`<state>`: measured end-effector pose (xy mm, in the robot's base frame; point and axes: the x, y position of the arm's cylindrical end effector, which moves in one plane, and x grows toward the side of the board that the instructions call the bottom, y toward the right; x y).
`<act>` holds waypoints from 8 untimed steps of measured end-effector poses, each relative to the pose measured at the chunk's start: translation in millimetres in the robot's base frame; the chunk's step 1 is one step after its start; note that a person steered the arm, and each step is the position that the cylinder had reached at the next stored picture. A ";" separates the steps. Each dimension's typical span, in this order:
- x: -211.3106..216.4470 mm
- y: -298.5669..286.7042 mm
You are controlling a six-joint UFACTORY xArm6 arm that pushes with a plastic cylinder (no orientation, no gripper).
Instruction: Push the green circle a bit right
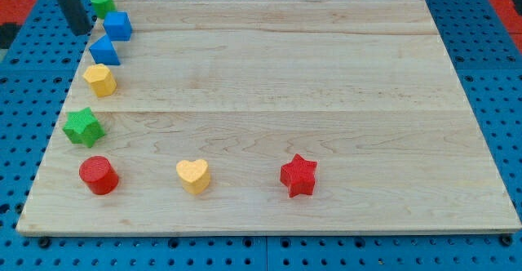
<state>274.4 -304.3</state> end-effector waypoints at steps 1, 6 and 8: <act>-3.6 -0.4; -82.4 45.8; -81.6 8.7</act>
